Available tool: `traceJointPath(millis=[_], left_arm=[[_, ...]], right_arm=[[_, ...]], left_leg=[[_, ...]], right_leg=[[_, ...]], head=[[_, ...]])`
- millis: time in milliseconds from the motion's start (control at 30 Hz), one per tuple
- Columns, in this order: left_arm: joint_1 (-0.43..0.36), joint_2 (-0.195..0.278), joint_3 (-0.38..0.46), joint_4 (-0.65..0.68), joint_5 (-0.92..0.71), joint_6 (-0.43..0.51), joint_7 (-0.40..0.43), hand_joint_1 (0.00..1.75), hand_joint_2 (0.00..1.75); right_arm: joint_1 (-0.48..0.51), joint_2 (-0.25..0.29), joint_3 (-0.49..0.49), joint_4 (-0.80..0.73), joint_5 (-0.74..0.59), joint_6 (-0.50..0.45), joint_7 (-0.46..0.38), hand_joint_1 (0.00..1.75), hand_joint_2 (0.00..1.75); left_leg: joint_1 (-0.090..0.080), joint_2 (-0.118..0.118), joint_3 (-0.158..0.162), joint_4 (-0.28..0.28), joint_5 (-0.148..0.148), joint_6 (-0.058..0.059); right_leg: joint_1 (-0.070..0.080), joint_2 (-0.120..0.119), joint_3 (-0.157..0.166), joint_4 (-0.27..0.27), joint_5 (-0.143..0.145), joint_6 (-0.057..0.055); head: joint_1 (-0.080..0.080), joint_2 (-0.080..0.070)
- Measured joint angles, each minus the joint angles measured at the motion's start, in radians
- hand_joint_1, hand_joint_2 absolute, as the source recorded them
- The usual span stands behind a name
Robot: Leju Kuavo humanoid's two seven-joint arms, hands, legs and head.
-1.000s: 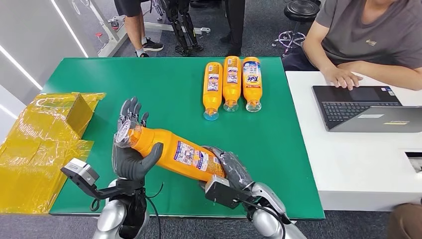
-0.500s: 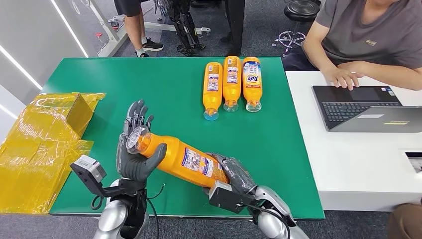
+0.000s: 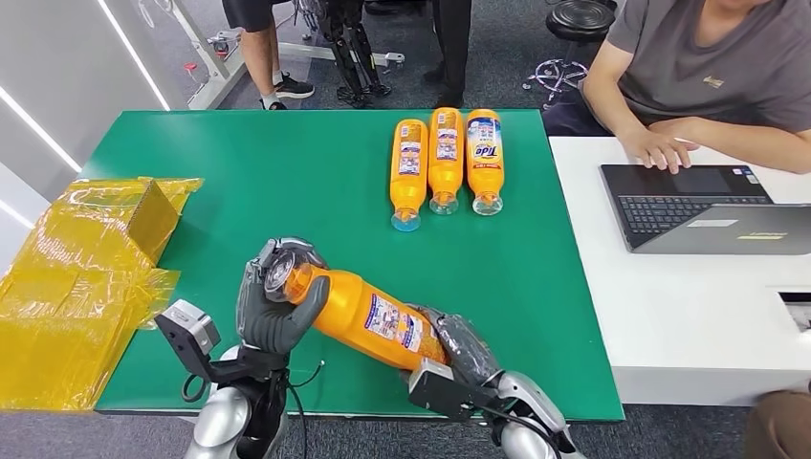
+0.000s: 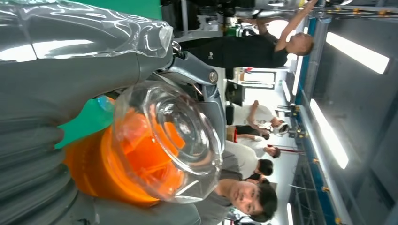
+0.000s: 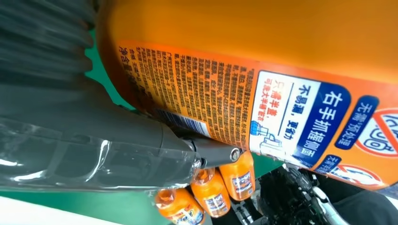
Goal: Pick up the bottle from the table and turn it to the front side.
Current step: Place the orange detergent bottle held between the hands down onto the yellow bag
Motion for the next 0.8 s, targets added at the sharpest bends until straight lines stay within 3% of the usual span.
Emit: traceJointPath(millis=[267, 300, 400, 433, 800], left_arm=[[0.0, -0.013, 0.0, 0.0, -0.003, -0.005, 0.0, 1.75, 1.75], [0.0, -0.014, 0.0, 0.0, -0.003, -0.006, 0.0, 1.75, 1.75], [-0.001, -0.014, 0.0, 0.0, -0.003, -0.008, 0.0, 1.75, 1.75], [-0.001, -0.014, 0.0, 0.0, -0.004, -0.009, 0.001, 1.75, 1.75], [-0.012, -0.014, 0.01, 0.003, 0.023, -0.004, 0.009, 1.75, 1.75]], right_arm=[[0.037, 0.005, -0.013, -0.025, -0.017, -0.027, -0.006, 1.75, 1.75], [0.038, 0.006, -0.015, -0.026, -0.017, -0.028, -0.006, 1.43, 1.75], [0.043, 0.008, -0.018, -0.029, -0.018, -0.048, -0.015, 0.12, 1.75], [0.045, 0.011, -0.018, -0.032, -0.021, -0.059, -0.022, 0.0, 1.75], [0.051, 0.063, -0.018, -0.11, -0.139, -0.298, -0.121, 0.0, 1.75]], left_leg=[[0.0, 0.0, 0.0, 0.0, 0.0, 0.0], [0.0, 0.0, 0.0, 0.0, 0.0, 0.0], [0.0, 0.0, 0.0, 0.0, 0.0, 0.0], [0.0, 0.0, 0.0, 0.0, 0.0, 0.0], [0.0, 0.0, 0.0, 0.0, 0.0, 0.0]], right_leg=[[0.0, 0.0, 0.0, 0.0, 0.0, 0.0], [0.0, 0.0, 0.0, 0.0, 0.0, 0.0], [0.0, 0.0, 0.0, 0.0, 0.0, 0.0], [0.0, 0.0, 0.0, 0.0, 0.0, 0.0], [0.0, 0.0, 0.0, 0.0, 0.0, 0.0]], head=[[0.0, 0.0], [0.0, 0.0], [0.0, 0.0], [0.0, 0.0], [0.0, 0.0]])
